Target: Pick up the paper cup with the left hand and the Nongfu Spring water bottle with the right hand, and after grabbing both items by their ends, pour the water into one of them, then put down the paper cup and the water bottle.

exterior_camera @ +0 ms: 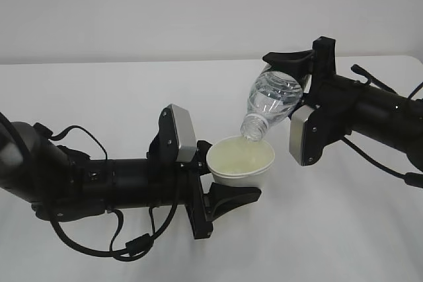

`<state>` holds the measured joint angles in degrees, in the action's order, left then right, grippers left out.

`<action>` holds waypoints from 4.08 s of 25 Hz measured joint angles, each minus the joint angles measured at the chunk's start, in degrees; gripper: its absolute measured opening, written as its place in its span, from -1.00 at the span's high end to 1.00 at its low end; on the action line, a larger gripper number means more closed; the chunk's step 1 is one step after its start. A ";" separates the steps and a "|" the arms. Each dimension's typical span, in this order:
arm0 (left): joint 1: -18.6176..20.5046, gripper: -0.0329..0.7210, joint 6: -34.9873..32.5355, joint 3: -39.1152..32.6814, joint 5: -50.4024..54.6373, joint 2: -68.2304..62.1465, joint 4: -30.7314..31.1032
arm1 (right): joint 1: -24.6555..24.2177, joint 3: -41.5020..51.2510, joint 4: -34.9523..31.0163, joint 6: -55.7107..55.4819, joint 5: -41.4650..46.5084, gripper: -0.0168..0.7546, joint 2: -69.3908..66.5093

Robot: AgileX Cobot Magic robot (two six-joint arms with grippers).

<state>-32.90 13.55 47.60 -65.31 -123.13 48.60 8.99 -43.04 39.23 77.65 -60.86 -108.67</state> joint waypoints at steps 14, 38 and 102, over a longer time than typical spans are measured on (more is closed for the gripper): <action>0.00 -0.23 0.00 0.00 0.10 0.00 0.04 | 0.00 0.00 0.02 0.00 0.00 -0.23 0.00; 0.00 -0.23 0.00 0.00 0.10 0.00 0.04 | 0.00 0.00 0.12 0.48 -0.52 -0.23 0.00; 0.00 -0.21 0.10 0.00 0.10 0.00 0.04 | 0.00 0.00 0.34 1.07 -0.75 -0.23 0.00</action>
<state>-32.90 13.65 47.60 -65.21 -123.13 48.64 8.99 -43.04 39.57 78.72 -61.61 -108.67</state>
